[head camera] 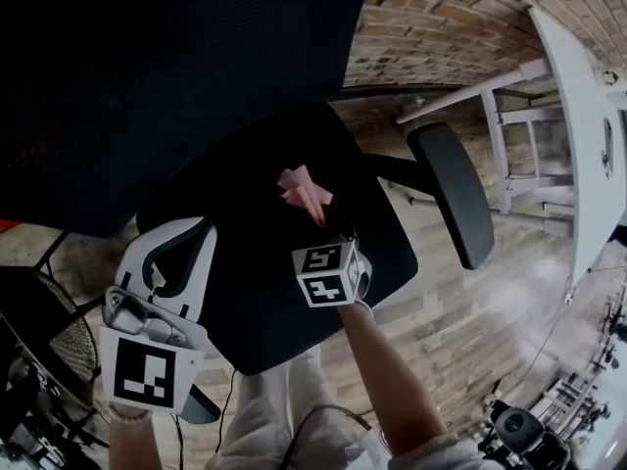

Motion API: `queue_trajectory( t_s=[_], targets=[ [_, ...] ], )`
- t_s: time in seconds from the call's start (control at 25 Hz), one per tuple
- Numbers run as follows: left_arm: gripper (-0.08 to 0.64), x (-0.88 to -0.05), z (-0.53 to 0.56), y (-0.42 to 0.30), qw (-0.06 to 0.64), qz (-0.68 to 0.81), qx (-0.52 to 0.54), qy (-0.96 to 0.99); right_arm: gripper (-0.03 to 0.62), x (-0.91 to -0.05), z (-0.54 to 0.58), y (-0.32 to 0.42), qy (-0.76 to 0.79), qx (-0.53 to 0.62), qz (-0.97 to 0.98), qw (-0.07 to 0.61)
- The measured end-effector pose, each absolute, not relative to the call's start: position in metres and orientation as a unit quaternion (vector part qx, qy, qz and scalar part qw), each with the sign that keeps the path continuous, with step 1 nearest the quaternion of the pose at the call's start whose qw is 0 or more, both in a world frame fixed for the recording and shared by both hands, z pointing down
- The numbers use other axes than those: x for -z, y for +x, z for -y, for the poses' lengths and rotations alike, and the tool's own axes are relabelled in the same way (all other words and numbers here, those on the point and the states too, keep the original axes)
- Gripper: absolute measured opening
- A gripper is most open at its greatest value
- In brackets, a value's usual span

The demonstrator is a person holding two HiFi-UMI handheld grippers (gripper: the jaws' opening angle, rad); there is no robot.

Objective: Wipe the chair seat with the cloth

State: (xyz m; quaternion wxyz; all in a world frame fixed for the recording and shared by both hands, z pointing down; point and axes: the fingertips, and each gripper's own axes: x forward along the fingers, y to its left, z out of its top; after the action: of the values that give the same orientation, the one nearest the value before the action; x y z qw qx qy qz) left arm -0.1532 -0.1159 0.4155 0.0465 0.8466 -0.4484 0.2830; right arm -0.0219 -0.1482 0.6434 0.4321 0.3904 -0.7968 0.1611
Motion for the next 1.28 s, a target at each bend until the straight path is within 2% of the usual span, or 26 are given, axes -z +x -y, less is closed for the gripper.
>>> queue_trajectory(
  t_s=[0.4,0.68,0.92,1.28],
  targets=[
    [0.018,-0.412,0.117,-0.143,0.036,0.436,-0.290,0.851,0.054,-0.629,0.143,0.099,0.497,-0.197,0.723,0.437],
    [0.018,-0.407,0.119,-0.150,0.034,0.441,-0.293,0.848,0.054,-0.625,0.126,0.137,0.528,-0.229,0.691,0.438],
    [0.018,-0.403,0.117,-0.163,0.030,0.448,-0.296,0.843,0.054,-0.631,0.108,0.098,0.483,-0.254,0.718,0.433],
    [0.018,-0.413,0.108,-0.197,0.048,0.474,-0.302,0.826,0.054,-0.639,0.074,-0.014,0.354,-0.256,0.793,0.424]
  ],
)
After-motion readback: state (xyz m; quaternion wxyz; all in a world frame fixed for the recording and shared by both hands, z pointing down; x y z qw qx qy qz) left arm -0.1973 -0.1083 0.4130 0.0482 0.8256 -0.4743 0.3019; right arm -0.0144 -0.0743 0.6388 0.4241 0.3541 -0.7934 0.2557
